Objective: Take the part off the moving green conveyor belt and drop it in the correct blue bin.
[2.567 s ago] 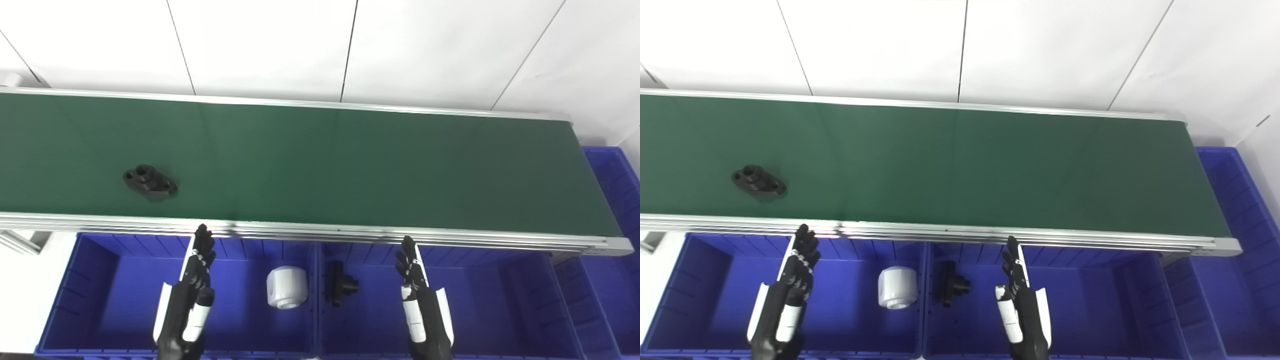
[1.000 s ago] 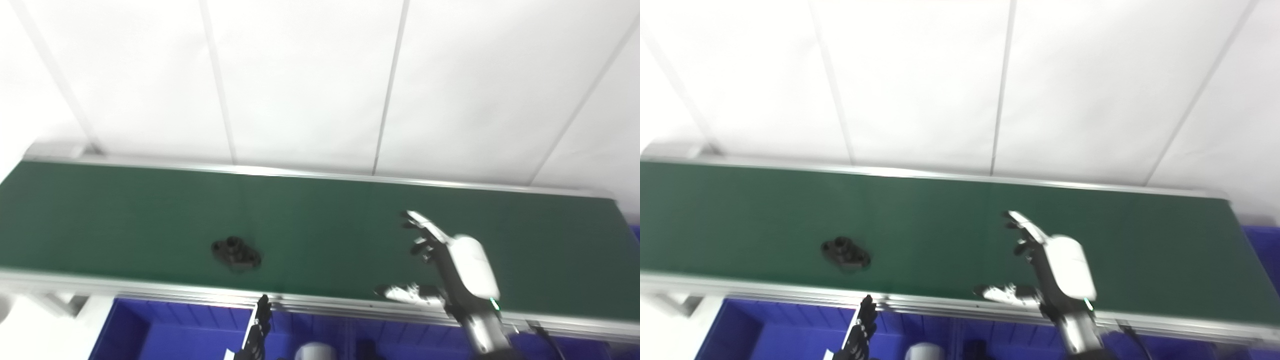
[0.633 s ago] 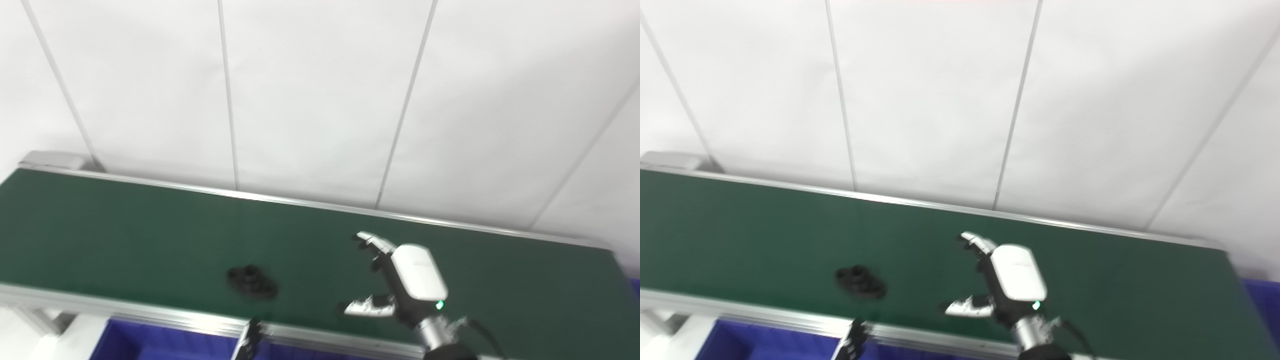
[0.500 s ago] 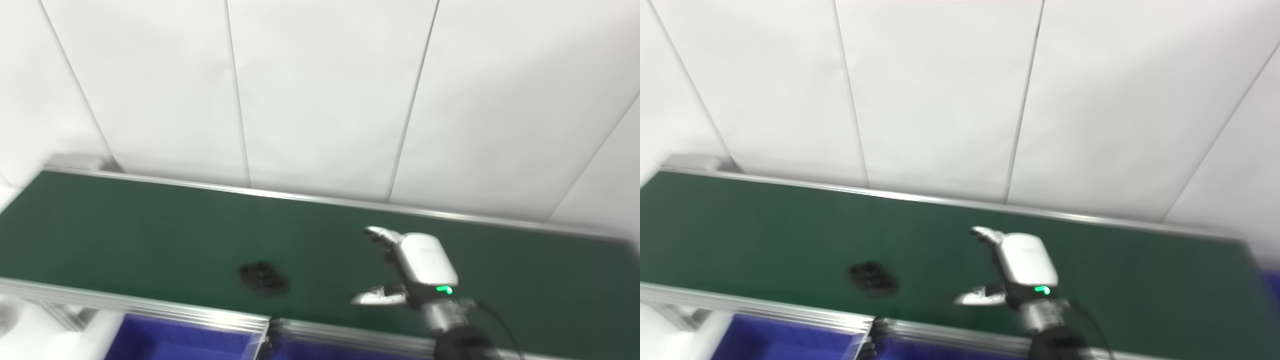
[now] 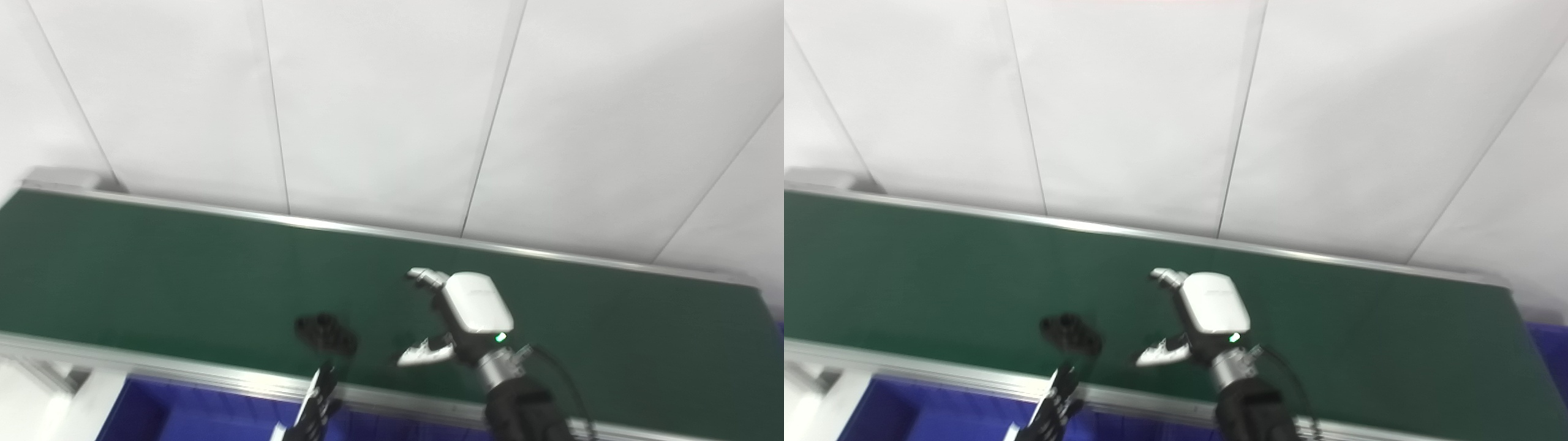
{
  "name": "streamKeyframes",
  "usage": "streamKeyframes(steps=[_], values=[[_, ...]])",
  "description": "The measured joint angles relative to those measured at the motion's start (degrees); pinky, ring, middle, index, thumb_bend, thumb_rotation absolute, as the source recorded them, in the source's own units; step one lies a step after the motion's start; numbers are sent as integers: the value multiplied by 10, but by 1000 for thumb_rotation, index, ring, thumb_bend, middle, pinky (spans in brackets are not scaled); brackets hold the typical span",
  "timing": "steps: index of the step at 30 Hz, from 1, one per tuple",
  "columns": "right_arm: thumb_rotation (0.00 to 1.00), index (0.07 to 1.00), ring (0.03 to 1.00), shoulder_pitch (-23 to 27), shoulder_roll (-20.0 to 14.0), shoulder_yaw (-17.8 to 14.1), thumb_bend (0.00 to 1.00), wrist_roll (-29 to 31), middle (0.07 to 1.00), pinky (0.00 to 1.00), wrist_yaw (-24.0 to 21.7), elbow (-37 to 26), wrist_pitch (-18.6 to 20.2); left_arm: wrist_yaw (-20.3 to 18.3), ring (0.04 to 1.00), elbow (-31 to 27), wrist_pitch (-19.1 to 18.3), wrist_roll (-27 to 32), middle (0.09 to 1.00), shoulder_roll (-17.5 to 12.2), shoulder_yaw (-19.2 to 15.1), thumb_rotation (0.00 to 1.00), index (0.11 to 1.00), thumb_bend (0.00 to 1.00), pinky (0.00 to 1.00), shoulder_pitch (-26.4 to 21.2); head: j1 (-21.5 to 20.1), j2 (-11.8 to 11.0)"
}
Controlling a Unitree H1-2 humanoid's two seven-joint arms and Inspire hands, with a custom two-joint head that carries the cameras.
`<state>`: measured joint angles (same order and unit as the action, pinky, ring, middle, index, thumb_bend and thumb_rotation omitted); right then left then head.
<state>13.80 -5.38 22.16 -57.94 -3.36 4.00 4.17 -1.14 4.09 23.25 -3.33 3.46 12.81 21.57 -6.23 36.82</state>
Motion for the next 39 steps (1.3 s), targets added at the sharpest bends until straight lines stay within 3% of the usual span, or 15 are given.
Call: streamKeyframes(steps=[6,11,21,23,27,30,36,38,39], values=[[350,809,568,-7,-23,-8,906,2,762,448,-5,0,22,-7,1000,-12,-4,4,1000,-1,6,799,1000,815,1000,10,-11,21],[348,805,569,-9,-23,-5,915,6,760,446,-11,1,33,-8,1000,-26,-7,-6,1000,-5,3,833,1000,828,1000,11,-15,40],[340,808,552,-5,-21,4,909,10,747,404,-23,14,47,-7,1000,-53,-21,-15,1000,-3,8,848,1000,803,1000,29,-14,55],[336,807,526,0,-21,5,907,11,731,385,-23,25,49,-7,1000,-53,-23,-19,1000,-1,9,849,1000,805,1000,31,-11,57],[311,798,320,8,-18,11,905,11,546,220,-22,42,54,-7,1000,-64,-35,-19,1000,2,12,859,1000,807,1000,32,-9,61],[310,795,274,11,-15,16,902,11,485,176,-18,50,55,-7,1000,-72,-42,-23,1000,8,14,872,1000,799,1000,32,-5,62],[315,804,300,19,-4,28,892,16,567,188,-16,66,59,-7,1000,-77,-53,-26,1000,11,17,872,1000,799,1000,37,-3,63],[319,801,295,24,-1,29,897,20,540,188,-15,74,59,-7,1000,-83,-63,-26,1000,11,18,875,1000,800,1000,40,-1,64],[319,804,359,29,1,29,894,24,576,233,-14,82,60,-7,1000,-86,-64,-26,1000,12,18,872,1000,799,1000,41,0,64]])
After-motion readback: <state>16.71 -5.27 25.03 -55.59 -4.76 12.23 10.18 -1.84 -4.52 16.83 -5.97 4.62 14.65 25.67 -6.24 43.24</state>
